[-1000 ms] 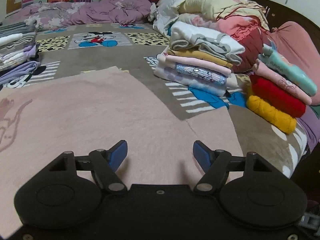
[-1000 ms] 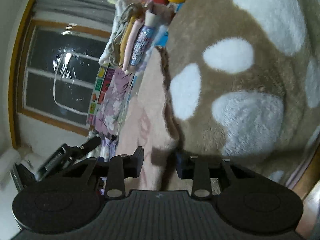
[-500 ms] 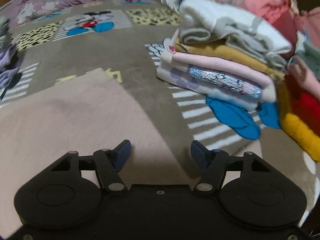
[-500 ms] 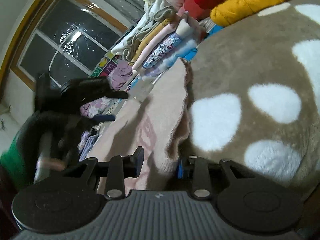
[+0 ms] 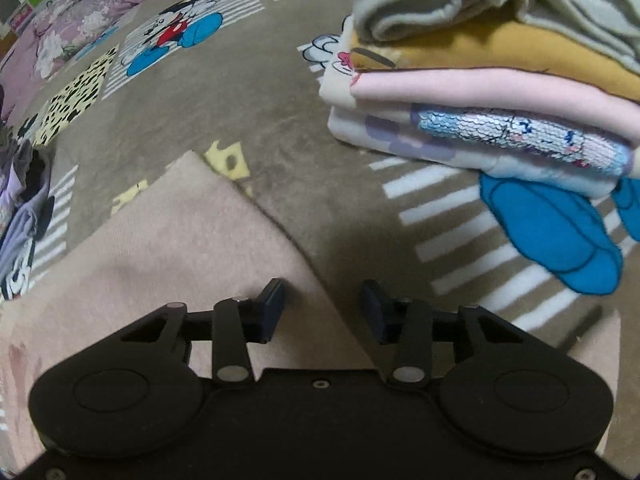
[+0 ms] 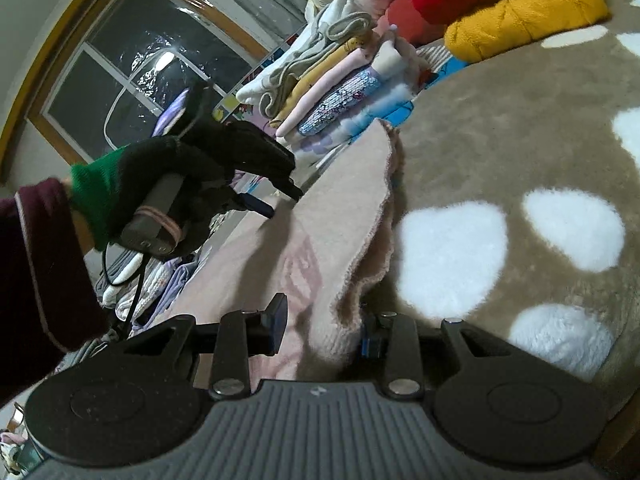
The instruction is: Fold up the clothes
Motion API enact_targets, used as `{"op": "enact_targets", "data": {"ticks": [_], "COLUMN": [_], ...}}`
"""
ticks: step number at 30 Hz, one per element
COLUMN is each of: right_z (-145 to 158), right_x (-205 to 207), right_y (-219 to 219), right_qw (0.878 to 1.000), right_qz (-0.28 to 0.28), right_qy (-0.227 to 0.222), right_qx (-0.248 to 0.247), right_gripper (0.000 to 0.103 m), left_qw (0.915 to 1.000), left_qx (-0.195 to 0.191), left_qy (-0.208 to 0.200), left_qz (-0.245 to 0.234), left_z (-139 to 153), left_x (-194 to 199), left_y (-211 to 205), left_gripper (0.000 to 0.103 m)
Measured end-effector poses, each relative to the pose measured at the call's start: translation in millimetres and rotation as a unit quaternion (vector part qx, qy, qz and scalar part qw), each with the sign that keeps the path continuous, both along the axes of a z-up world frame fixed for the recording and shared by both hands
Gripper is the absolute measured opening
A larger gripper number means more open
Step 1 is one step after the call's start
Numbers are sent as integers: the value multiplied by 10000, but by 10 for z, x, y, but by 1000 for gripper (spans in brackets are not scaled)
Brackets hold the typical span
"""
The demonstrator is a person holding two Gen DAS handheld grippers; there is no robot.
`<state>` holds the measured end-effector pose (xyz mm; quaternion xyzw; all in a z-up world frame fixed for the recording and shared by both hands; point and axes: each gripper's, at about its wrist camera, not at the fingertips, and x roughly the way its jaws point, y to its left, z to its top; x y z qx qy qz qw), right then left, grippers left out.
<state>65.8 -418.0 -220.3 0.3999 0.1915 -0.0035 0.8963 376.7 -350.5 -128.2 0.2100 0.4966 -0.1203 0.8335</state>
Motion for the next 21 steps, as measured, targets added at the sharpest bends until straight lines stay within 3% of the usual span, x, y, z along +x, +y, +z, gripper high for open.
{"op": "enact_targets", "data": {"ticks": [2, 4, 8, 10, 15, 21], "right_z": [9, 15, 38, 73, 244, 508], "right_x": [-1, -5, -8, -29, -129, -192], "right_y": [1, 5, 8, 9, 119, 558], "right_qw": [10000, 10000, 10000, 9998, 9963, 9722], "right_qz": [-3, -6, 5, 21, 153, 681], "right_qy": [-4, -2, -34, -106, -466, -1021], "right_qx": [-20, -23, -84, -167, -708, -1996], "right_gripper": [36, 36, 32, 21, 17, 17], "left_qw": [9999, 9995, 9994, 9997, 9974, 9886], "left_qx": [163, 297, 290, 112, -662, -1448], "left_qy": [-14, -79, -172, -212, -252, -317], "left_qz": [38, 50, -1, -35, 94, 258], "left_z": [-20, -25, 31, 116, 392, 626], "left_x": [31, 41, 31, 10, -6, -49], "left_y": [-30, -54, -20, 60, 435, 1000], "left_gripper": [34, 13, 7, 6, 6, 6]}}
